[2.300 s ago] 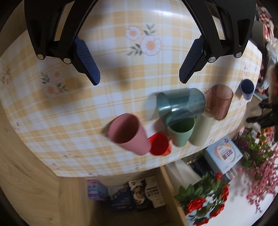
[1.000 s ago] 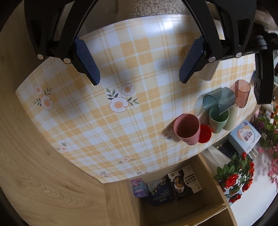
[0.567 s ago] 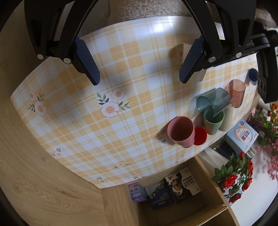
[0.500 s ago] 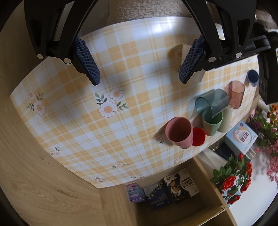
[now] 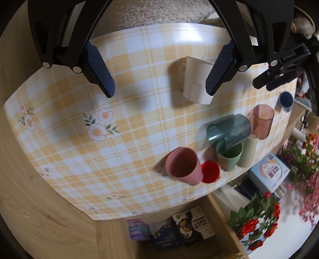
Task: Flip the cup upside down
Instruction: 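Set the white cup standing on the table and open the left tool, then move the right tool over the standing white cup and close on it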
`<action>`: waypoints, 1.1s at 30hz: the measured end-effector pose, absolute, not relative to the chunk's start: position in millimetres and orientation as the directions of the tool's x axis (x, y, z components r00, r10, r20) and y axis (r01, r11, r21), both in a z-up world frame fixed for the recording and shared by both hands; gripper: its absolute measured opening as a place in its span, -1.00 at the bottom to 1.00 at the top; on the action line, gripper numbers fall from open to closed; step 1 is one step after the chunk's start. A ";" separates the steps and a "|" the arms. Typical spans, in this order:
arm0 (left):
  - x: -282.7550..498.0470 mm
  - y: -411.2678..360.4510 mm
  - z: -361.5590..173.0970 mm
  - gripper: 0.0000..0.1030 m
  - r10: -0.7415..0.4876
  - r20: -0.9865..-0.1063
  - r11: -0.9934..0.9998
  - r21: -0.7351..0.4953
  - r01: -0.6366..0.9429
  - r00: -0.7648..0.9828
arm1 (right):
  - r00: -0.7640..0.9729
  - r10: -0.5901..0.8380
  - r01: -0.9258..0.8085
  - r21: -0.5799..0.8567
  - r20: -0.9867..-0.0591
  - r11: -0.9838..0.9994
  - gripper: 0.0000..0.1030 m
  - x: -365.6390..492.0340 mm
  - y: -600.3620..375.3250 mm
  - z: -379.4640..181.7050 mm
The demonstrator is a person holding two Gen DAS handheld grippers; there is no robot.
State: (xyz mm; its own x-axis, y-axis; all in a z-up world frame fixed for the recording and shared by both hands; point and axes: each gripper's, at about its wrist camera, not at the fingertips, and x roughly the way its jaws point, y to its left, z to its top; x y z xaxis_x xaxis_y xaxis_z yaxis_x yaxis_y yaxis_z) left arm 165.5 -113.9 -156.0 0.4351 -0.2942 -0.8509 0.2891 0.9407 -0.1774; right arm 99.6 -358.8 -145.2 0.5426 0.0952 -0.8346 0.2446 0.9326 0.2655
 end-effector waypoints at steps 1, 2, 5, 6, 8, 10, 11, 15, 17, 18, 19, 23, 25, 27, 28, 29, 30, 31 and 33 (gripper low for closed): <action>164.9 -107.7 -155.8 0.87 -0.279 -0.848 0.946 -0.162 0.280 0.450 | 0.540 0.097 0.235 0.260 -0.836 0.937 0.73 101.3 -353.9 -144.3; 164.5 -102.5 -155.6 0.87 -0.265 -0.844 0.951 -0.149 0.272 0.466 | 0.537 0.097 0.228 0.254 -0.838 0.940 0.73 102.6 -350.3 -143.7; 162.1 -87.2 -153.5 0.88 -0.227 -0.832 0.961 -0.106 0.257 0.506 | 0.521 0.092 0.219 0.237 -0.849 0.946 0.73 107.0 -340.7 -143.3; 161.1 -81.9 -152.5 0.88 -0.214 -0.827 0.964 -0.091 0.251 0.521 | 0.513 0.092 0.220 0.234 -0.854 0.947 0.73 108.5 -338.3 -143.8; 158.4 -72.4 -150.7 0.88 -0.197 -0.819 0.968 -0.077 0.239 0.538 | 0.502 0.086 0.213 0.220 -0.861 0.952 0.73 111.4 -331.9 -144.4; 158.6 -63.3 -149.9 0.88 -0.188 -0.816 0.973 -0.079 0.216 0.547 | 0.494 0.077 0.195 0.197 -0.866 0.961 0.73 113.8 -324.6 -144.7; 158.5 -58.0 -149.4 0.88 -0.184 -0.814 0.976 -0.083 0.202 0.552 | 0.488 0.073 0.183 0.183 -0.870 0.966 0.73 115.6 -320.3 -145.2; 157.1 -44.5 -146.8 0.88 -0.157 -0.802 0.984 -0.077 0.162 0.576 | 0.471 0.072 0.171 0.170 -0.879 0.970 0.73 119.3 -312.6 -146.5; 156.9 -37.7 -145.6 0.88 -0.128 -0.797 0.989 -0.062 0.131 0.590 | 0.466 0.072 0.171 0.170 -0.882 0.971 0.73 120.7 -310.0 -146.8; 156.7 -34.7 -145.2 0.88 -0.118 -0.795 0.991 -0.060 0.117 0.595 | 0.462 0.065 0.172 0.161 -0.885 0.972 0.73 121.4 -308.6 -146.9; 156.9 -32.3 -144.7 0.88 -0.115 -0.793 0.992 -0.062 0.109 0.598 | 0.459 0.059 0.168 0.152 -0.887 0.974 0.73 122.2 -306.9 -147.4; 153.7 -22.1 -141.0 0.88 -0.084 -0.774 0.996 -0.063 0.056 0.628 | 0.458 0.060 0.152 0.145 -0.887 0.978 0.73 123.1 -302.0 -150.0; 150.9 -19.5 -137.8 0.88 -0.028 -0.757 1.000 -0.023 0.016 0.652 | 0.441 0.059 0.154 0.141 -0.895 0.978 0.73 124.6 -300.7 -154.3; 148.7 -18.4 -135.3 0.88 0.015 -0.741 1.000 0.013 -0.008 0.672 | 0.425 0.043 0.163 0.124 -0.904 0.979 0.73 125.7 -299.7 -157.8; 147.5 -17.3 -133.8 0.88 0.025 -0.732 1.000 0.022 -0.013 0.681 | 0.415 0.044 0.165 0.123 -0.909 0.979 0.73 126.7 -299.7 -159.8; 146.6 -15.8 -132.3 0.88 0.015 -0.726 1.000 0.012 -0.008 0.687 | 0.412 0.046 0.168 0.126 -0.910 0.978 0.73 126.8 -299.7 -161.0; 145.7 -14.3 -131.3 0.88 -0.002 -0.721 1.000 -0.004 -0.001 0.693 | 0.411 0.061 0.168 0.141 -0.909 0.976 0.73 127.5 -300.9 -161.5; 144.4 -11.8 -129.1 0.88 -0.022 -0.713 1.000 -0.027 0.004 0.701 | 0.412 0.075 0.169 0.157 -0.908 0.973 0.73 128.3 -302.3 -161.5; 141.8 -8.1 -124.7 0.88 -0.062 -0.690 0.997 -0.069 0.020 0.721 | 0.409 0.097 0.177 0.183 -0.907 0.967 0.73 131.5 -305.9 -160.7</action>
State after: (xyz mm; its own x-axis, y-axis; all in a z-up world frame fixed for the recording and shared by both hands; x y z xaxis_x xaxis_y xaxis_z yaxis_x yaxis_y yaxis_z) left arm 141.8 -8.1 -124.7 0.7210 -0.0624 -0.6901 0.0201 0.9974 -0.0692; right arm 131.5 -305.9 -160.7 0.4092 0.0972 -0.9072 0.1766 0.9671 0.1833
